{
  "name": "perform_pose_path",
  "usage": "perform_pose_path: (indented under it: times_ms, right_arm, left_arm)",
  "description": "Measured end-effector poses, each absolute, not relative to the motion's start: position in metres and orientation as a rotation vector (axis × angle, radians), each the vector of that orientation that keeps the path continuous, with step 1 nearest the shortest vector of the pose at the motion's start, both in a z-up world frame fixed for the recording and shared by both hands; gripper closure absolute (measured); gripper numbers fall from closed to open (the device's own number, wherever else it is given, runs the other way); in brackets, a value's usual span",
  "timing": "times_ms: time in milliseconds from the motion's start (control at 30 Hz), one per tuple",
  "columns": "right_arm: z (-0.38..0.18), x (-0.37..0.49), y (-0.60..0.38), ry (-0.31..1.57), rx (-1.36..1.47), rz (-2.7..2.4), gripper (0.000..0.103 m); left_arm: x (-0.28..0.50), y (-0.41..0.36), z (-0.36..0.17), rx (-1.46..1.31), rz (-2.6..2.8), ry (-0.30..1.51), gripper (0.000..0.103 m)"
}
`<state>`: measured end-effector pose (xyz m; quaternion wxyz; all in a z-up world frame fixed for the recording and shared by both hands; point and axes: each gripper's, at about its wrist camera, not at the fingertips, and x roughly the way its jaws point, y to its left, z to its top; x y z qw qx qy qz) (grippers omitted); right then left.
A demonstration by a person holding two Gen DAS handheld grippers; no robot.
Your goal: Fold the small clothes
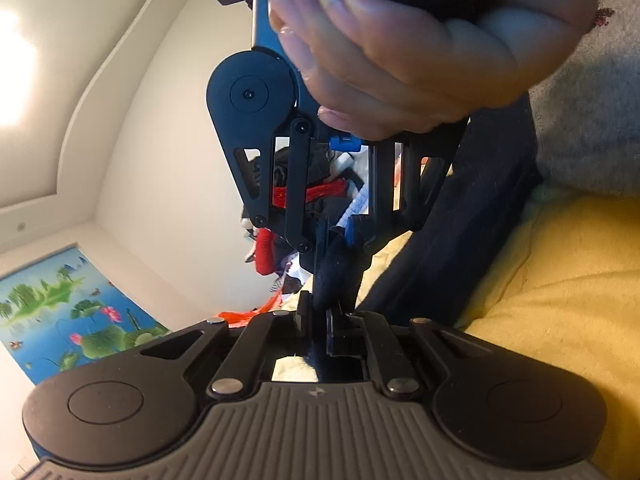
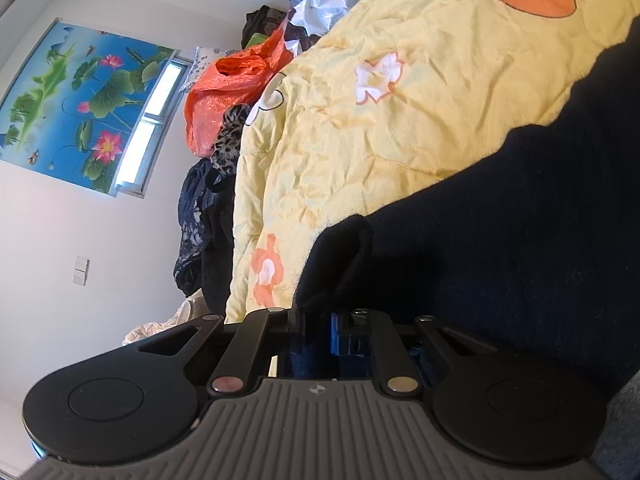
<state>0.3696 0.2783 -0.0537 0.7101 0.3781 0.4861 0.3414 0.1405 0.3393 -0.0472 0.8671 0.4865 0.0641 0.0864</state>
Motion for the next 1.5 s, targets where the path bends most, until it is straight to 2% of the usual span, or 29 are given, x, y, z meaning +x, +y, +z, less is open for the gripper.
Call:
perform_pose_path:
  times_ms: [67, 100, 133, 167, 200, 233, 533, 767, 1067, 1500]
  right_arm:
    - [-0.050, 0.370, 0.277, 1.071, 0.836, 0.769, 0.086]
    - [-0.048, 0.370, 0.276, 1.067, 0.828, 0.770, 0.086]
    - [-0.046, 0.370, 0.276, 1.063, 0.819, 0.774, 0.086]
    - [-0.045, 0.371, 0.275, 1.061, 0.814, 0.777, 0.086]
    - [-0.043, 0.371, 0.273, 1.058, 0.810, 0.778, 0.086]
    - [-0.042, 0.371, 0.271, 1.053, 0.808, 0.778, 0.086]
    - [-0.036, 0.370, 0.225, 1.042, 0.735, 0.772, 0.086]
    - [-0.030, 0.369, 0.112, 0.998, 0.695, 0.677, 0.086]
    - [-0.018, 0.363, -0.019, 0.954, 0.670, 0.523, 0.086]
    - [-0.028, 0.332, -0.102, 0.953, 0.656, 0.421, 0.086]
  left_arm:
    - [0.137, 0.341, -0.045, 1.007, 0.199, 0.112, 0.088]
    - [0.134, 0.343, -0.042, 0.991, 0.209, 0.107, 0.076]
    - [0.132, 0.345, -0.040, 0.973, 0.222, 0.106, 0.054]
    - [0.131, 0.348, -0.038, 0.955, 0.239, 0.106, 0.040]
    - [0.129, 0.352, -0.035, 0.938, 0.260, 0.105, 0.017]
    - [0.128, 0.355, -0.033, 0.923, 0.281, 0.101, 0.013]
    - [0.118, 0.382, -0.004, 0.704, 0.338, 0.244, 0.013]
    - [0.105, 0.383, 0.011, 0.629, 0.321, 0.246, 0.013]
    - [0.113, 0.337, 0.016, 0.594, 0.220, 0.230, 0.013]
    - [0.116, 0.301, 0.028, 0.557, 0.143, 0.243, 0.013]
